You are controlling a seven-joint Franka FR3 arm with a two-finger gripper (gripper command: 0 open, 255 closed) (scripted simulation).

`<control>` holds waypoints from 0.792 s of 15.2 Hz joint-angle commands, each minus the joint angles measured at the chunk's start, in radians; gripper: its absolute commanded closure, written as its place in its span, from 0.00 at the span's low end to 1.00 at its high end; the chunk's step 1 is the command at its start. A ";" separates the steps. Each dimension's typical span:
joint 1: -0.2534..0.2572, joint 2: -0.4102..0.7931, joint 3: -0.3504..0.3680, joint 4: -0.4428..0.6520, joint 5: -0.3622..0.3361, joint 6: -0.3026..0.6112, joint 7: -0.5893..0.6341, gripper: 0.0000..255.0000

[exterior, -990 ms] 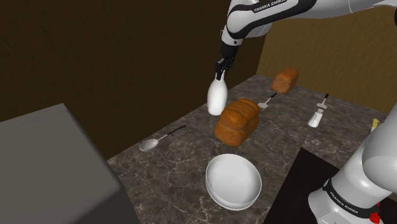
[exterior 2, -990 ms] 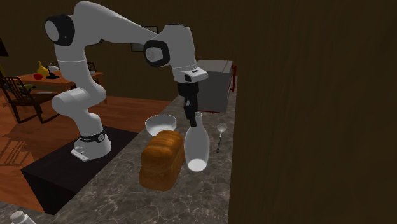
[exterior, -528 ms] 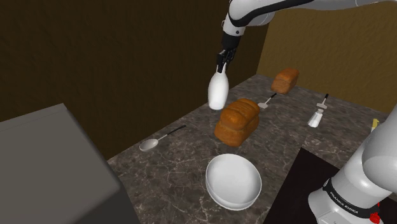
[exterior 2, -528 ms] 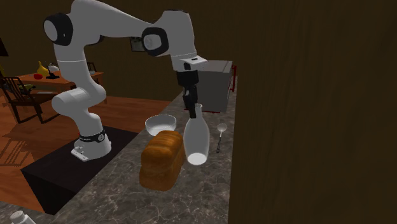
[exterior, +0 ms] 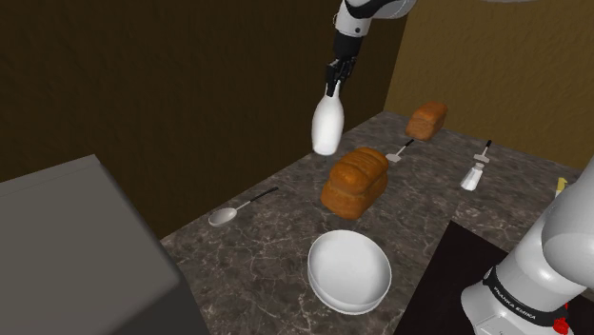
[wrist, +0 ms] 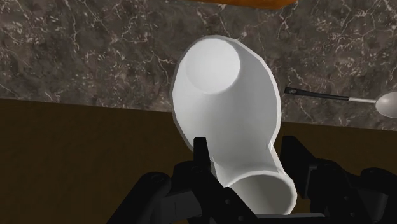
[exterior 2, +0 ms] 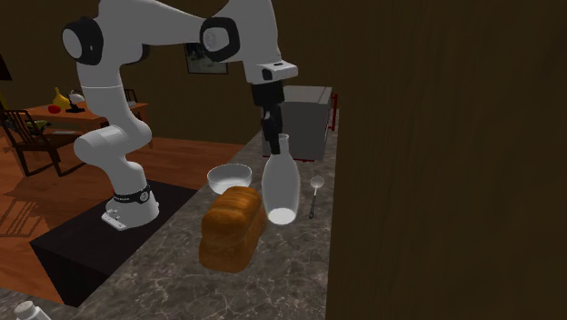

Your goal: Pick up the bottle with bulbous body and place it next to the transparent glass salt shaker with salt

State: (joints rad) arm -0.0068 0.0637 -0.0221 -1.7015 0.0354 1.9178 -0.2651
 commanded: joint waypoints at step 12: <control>-0.001 0.024 -0.001 0.211 -0.001 -0.186 0.005 1.00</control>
State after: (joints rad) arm -0.0069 0.0861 -0.0221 -1.5076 0.0343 1.7465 -0.2590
